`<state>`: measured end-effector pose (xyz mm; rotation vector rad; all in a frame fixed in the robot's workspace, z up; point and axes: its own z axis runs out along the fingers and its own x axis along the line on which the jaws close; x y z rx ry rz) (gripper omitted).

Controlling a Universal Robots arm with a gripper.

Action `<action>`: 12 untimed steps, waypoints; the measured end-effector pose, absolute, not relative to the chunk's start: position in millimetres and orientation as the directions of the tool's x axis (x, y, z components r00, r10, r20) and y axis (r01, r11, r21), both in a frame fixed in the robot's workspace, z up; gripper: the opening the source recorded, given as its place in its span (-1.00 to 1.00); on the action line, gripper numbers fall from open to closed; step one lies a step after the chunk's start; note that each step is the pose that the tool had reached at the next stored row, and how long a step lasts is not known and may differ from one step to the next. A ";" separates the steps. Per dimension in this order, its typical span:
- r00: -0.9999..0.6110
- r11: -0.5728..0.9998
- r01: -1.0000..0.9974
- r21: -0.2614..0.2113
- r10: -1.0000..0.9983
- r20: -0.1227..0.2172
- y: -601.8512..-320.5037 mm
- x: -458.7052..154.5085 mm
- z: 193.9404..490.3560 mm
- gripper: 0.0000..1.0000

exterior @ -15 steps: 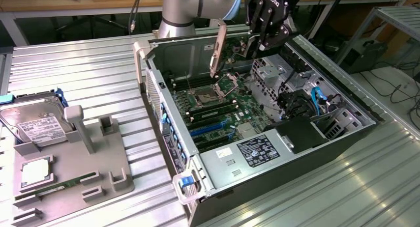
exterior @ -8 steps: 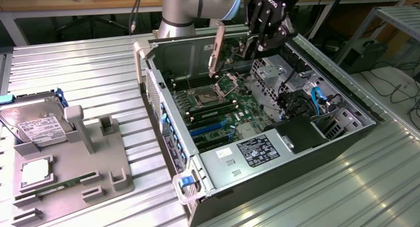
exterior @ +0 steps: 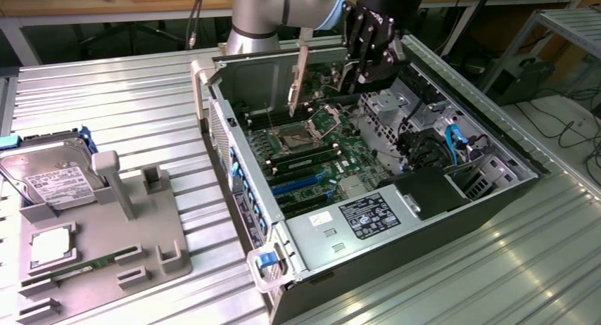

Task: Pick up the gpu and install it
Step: 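Insert the gpu into the slot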

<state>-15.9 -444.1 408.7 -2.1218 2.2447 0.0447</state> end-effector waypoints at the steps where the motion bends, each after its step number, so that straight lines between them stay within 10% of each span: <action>1: -0.056 0.057 -0.998 -0.015 -0.997 -0.058 -444.1 -18.1 406.8 -0.44; 12: 0.005 -0.004 -1.000 -0.014 -0.998 -0.060 -450.7 -23.0 384.7 -0.44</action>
